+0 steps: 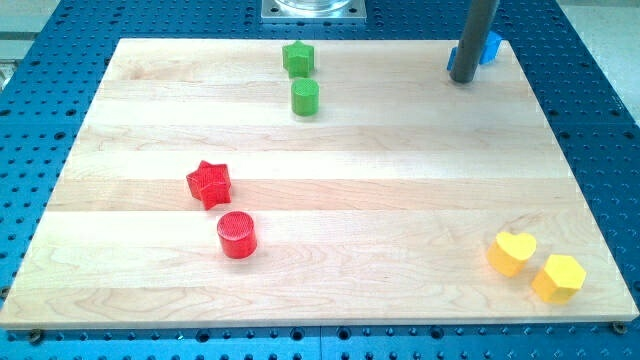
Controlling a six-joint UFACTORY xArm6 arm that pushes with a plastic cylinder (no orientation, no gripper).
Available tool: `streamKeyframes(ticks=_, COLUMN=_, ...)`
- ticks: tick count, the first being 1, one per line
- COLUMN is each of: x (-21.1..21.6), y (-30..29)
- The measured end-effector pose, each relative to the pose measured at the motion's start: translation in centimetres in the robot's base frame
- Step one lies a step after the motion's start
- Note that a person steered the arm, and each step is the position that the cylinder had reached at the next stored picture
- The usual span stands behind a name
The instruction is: Move the green star to the top left
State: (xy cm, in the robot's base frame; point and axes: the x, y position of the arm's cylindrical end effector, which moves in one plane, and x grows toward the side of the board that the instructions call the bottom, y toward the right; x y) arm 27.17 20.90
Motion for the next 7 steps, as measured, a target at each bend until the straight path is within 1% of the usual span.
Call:
streamKeyframes(ticks=1, x=-1.4, y=-0.5)
streamKeyframes(ticks=2, x=-2.8, y=-9.5)
streamKeyframes(ticks=4, x=-2.9, y=-30.8)
streamKeyframes(ticks=5, x=-2.9, y=-35.7)
streamKeyframes(ticks=6, x=0.1, y=-38.9)
streamKeyframes(ticks=7, x=0.9, y=-43.7)
